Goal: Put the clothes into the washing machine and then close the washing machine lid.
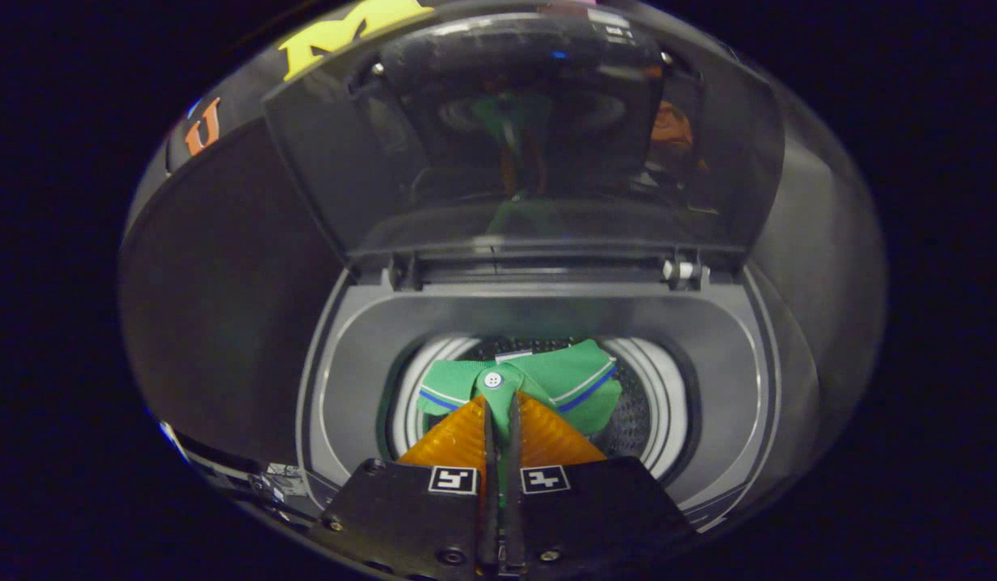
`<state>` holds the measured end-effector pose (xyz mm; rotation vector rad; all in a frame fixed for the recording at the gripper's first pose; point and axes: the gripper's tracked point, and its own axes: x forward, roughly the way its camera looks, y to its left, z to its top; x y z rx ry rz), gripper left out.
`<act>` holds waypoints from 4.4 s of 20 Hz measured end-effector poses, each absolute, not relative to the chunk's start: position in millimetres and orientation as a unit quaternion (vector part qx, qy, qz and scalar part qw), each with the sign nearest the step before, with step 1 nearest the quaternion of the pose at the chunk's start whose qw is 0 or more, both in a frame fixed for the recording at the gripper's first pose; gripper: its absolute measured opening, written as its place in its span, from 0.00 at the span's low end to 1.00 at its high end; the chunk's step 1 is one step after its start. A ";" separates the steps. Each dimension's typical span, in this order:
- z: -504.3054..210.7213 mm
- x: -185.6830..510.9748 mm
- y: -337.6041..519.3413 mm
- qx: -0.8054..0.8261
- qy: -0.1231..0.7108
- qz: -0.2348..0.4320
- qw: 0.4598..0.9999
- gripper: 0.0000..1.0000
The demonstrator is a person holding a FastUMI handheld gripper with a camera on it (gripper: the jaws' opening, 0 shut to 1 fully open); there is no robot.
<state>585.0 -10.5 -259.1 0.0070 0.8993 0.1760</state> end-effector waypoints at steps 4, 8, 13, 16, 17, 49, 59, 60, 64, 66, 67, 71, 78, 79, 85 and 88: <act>-298.6 577.0 -14.8 0.022 0.480 0.055 0.875 0.07; -324.9 567.6 -22.3 0.035 0.511 0.028 0.858 0.07; -334.5 563.1 -25.7 0.027 0.523 0.022 0.851 0.09; -338.1 558.7 -27.5 0.022 0.532 0.013 0.846 0.11; -337.5 556.8 -25.0 0.027 0.534 0.019 0.845 0.14; -145.6 591.2 -15.0 -0.083 0.301 0.072 0.947 0.65; -37.2 625.1 -11.8 -0.050 0.210 0.072 0.974 0.65; -27.0 628.4 -12.3 -0.051 0.201 0.071 0.976 0.65; 6.1 650.7 -11.5 -0.044 0.174 0.067 0.981 0.67; 17.9 663.4 -12.6 -0.038 0.168 0.063 0.983 0.67; 23.1 668.4 -12.0 -0.035 0.165 0.063 0.984 0.67; 30.9 698.3 -8.0 -0.027 0.168 0.061 0.983 0.67; 18.2 733.9 -2.5 -0.013 0.176 0.054 0.983 0.67; 17.9 736.9 -4.6 -0.011 0.173 0.050 0.984 0.67; 18.6 733.4 -2.6 -0.018 0.134 0.056 0.989 0.72; 17.8 728.3 -3.5 -0.018 0.116 0.058 0.991 0.72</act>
